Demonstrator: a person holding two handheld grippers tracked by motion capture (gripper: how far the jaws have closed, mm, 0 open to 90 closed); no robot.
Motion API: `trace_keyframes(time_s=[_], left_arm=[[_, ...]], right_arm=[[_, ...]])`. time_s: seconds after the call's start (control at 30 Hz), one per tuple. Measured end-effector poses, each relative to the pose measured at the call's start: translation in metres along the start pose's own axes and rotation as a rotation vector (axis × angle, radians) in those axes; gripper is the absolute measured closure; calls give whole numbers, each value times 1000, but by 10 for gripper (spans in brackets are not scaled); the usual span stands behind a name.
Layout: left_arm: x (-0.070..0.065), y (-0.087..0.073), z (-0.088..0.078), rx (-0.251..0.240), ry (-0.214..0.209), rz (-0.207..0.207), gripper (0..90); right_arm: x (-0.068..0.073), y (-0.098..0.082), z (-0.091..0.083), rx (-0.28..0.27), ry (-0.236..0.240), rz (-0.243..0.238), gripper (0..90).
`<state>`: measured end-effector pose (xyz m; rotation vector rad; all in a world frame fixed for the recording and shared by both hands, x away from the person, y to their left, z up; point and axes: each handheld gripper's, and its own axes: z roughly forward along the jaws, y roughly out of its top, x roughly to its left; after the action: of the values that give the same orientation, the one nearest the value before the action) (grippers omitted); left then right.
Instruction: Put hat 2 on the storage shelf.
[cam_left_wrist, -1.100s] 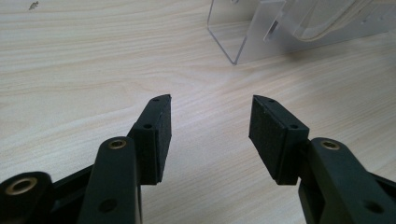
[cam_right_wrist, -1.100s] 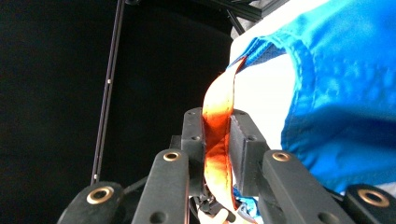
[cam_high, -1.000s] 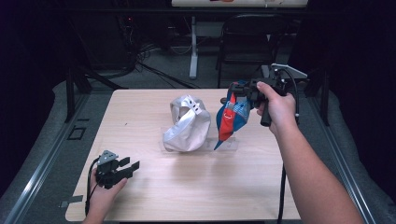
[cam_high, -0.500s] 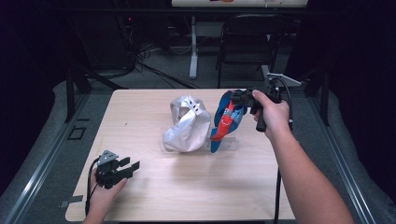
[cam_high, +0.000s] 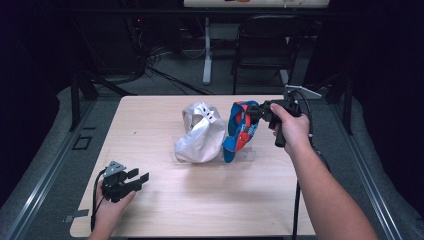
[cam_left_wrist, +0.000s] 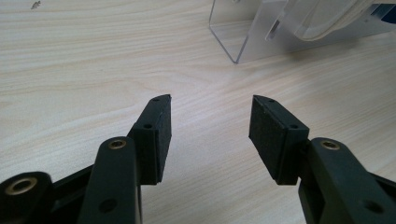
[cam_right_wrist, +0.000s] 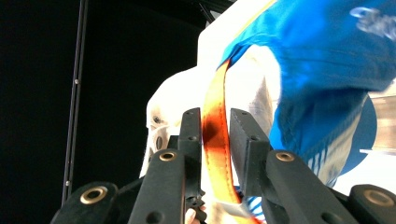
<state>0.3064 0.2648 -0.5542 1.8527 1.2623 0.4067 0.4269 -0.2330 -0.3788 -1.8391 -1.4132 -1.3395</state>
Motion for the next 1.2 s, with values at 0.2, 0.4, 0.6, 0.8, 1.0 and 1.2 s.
trace_keyframes(time_s=[0.2,0.4,0.6,0.8,1.0,1.2], left_arm=[[0,0,0,0,0,0,492],[0,0,0,-4,3,-3,492],[0,-1,0,-2,2,1,490],[1,-1,-1,0,2,-1,487],[0,-1,0,-4,7,-4,484],[0,-1,1,12,6,-1,482]], right_arm=[[-4,-2,-6,-2,-11,-10,726],[-10,-5,-9,-5,-40,-21,672],[-15,-9,-18,-34,-85,-71,587],[-21,-14,-26,-68,-146,-117,547],[-32,-25,-34,-99,-201,-201,507],[-48,-48,-35,-98,-303,-347,503]])
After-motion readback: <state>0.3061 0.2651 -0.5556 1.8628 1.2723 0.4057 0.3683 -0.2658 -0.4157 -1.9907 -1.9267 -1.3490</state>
